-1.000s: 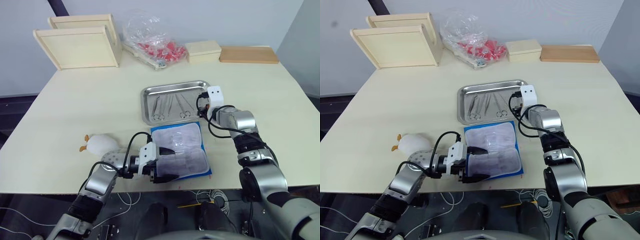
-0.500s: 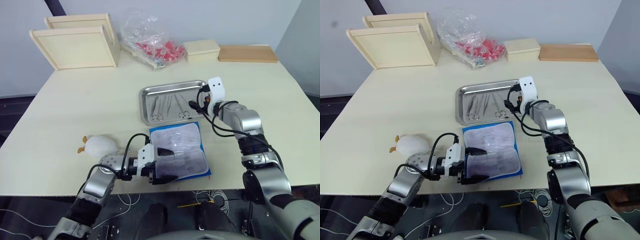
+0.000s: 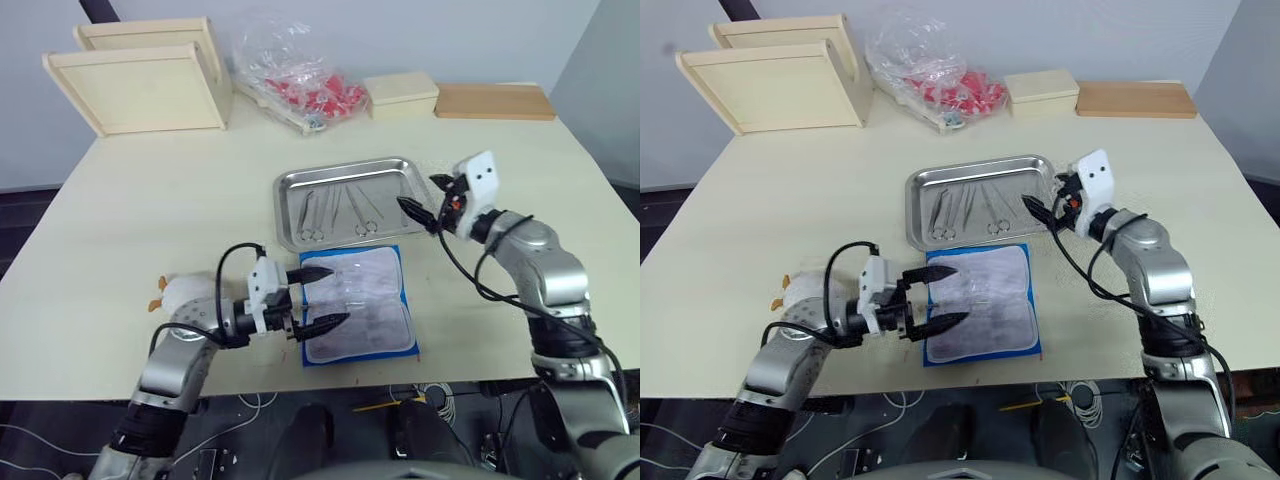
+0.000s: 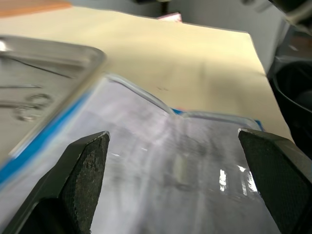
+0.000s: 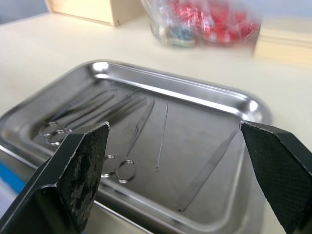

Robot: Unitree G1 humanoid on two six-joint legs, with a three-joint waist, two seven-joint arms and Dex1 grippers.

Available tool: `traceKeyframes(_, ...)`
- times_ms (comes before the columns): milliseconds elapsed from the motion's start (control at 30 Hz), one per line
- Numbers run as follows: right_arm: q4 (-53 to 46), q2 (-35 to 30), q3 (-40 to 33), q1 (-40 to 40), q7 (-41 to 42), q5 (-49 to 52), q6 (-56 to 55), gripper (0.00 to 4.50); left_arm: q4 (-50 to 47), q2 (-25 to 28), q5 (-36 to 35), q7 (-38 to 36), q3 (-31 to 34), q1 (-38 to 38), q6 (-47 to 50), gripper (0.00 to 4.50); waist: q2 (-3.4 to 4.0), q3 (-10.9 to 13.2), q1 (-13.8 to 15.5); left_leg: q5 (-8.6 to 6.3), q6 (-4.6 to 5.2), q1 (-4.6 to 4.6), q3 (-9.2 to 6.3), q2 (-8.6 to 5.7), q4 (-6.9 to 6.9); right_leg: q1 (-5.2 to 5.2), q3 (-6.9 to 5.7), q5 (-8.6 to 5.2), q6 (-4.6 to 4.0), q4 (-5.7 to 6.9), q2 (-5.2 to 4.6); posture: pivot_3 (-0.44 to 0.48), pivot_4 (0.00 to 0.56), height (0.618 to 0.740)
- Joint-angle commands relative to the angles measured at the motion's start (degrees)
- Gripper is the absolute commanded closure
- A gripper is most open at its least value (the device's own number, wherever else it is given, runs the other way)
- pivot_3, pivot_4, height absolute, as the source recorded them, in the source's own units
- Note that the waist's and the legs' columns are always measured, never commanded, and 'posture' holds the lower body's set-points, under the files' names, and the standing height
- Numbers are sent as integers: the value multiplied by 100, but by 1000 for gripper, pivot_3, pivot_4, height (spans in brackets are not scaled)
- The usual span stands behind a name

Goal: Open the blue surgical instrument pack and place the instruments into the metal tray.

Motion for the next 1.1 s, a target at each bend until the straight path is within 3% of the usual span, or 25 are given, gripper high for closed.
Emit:
traceKeyframes(33, -597, -163, -420, 480, 324, 367, -537, 24, -480, 207, -347, -6, 411, 320, 179, 0, -1, 5, -1, -1, 1, 1, -1, 1, 0, 0, 3, 0, 0, 0, 0, 0, 150, 740)
traceKeyframes(233, -1114, -623, -1202, 1648, 926, 1429, -329, 24, -911, 577, -736, 130, 1197, 1330, 559, 0, -4, 23, 15, -5, 7, 4, 1, 5, -1, 1, 14, -2, 1, -6, -9, 0, 150, 740)
traceKeyframes(400, -1454, -954, -1599, 2691, 1157, 1643, -472, 24, -825, 643, -786, 151, 1805, 2171, 532, 0, -11, 28, 27, -5, 7, 13, 6, 11, -1, 2, 14, -26, 5, -4, -9, 0, 150, 740)
traceKeyframes(533, -1525, -1097, -1846, 3414, 1382, 1703, -733, 24, -732, 514, -725, 321, 2194, 2626, 390, 0, -12, 34, 56, -5, 7, 13, 13, 14, -1, 2, 18, -27, 6, -5, -12, 0, 150, 740)
traceKeyframes(833, -987, -1097, -2488, 4719, 1843, 1519, -1793, 24, -1026, -305, -760, 1426, 3137, 3625, 456, 0, -34, 37, 145, -6, 5, 14, 17, 17, 2, 3, 21, -28, 7, -7, -36, 0, 150, 740)
traceKeyframes(1100, -557, -1045, -2803, 5113, 1961, 1670, -2209, 24, -886, -686, -441, 1962, 3474, 3975, 146, 0, -46, 47, 150, -8, 4, 16, 16, 19, 6, 3, 23, -29, 6, -8, -42, 0, 150, 740)
